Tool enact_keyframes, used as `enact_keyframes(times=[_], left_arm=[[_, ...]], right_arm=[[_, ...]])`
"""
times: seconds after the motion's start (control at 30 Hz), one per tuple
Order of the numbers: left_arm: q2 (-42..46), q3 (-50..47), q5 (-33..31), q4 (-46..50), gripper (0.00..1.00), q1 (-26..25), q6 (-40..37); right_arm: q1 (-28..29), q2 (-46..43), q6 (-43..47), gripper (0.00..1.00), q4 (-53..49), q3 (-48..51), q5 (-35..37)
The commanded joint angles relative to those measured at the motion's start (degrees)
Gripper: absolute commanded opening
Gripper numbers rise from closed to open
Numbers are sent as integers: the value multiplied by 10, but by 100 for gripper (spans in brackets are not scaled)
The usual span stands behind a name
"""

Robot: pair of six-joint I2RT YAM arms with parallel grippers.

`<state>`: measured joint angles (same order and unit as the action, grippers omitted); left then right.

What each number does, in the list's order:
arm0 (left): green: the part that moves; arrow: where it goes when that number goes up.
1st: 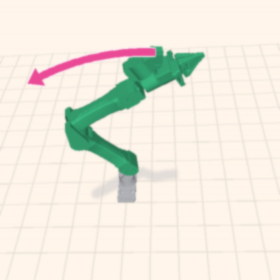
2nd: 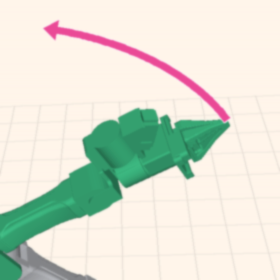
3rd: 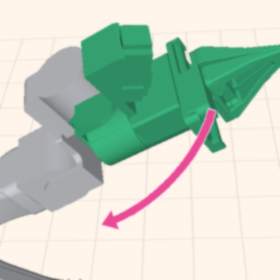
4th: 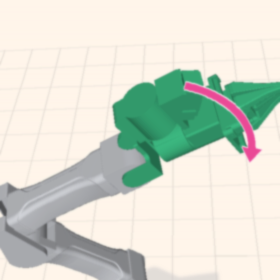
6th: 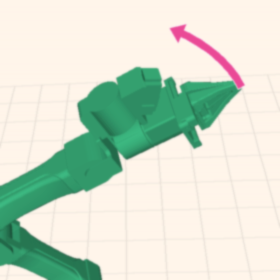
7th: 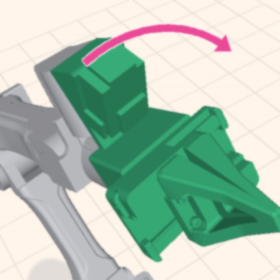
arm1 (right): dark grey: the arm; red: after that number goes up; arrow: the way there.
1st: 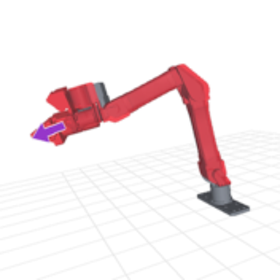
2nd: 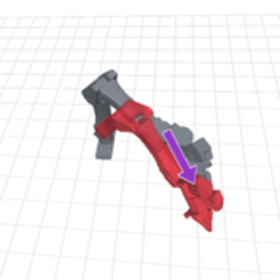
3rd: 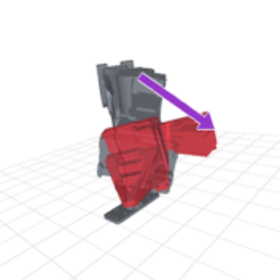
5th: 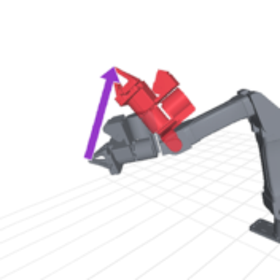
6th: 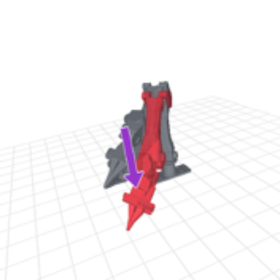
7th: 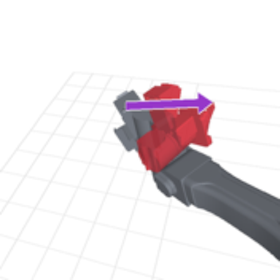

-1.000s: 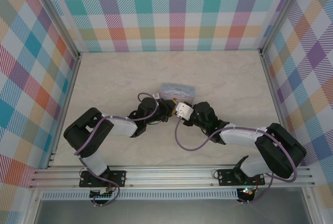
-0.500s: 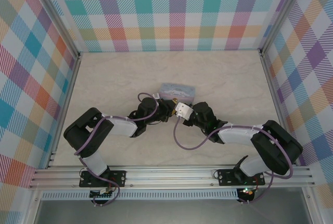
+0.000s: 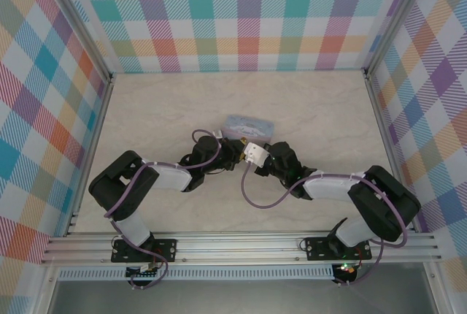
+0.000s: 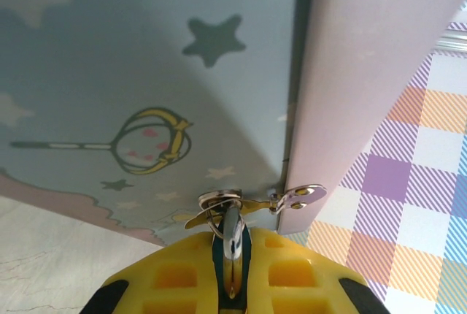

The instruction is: Unlock a padlock with a key

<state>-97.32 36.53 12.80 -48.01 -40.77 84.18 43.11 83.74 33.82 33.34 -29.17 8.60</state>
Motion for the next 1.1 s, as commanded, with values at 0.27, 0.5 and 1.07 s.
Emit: enact_keyframes(times=[0.27, 0.5, 1.07], left_arm=[[25, -1, 19, 30, 0, -1, -58], [5, -16, 10, 21, 0, -2, -81], [-70, -34, -16, -3, 1, -1, -62]], right_arm=[[-13, -8, -187, 0, -118, -71, -169], [-18, -8, -252, 0, -111, -60, -213], [-111, -181, -292, 58, -242, 13, -241]])
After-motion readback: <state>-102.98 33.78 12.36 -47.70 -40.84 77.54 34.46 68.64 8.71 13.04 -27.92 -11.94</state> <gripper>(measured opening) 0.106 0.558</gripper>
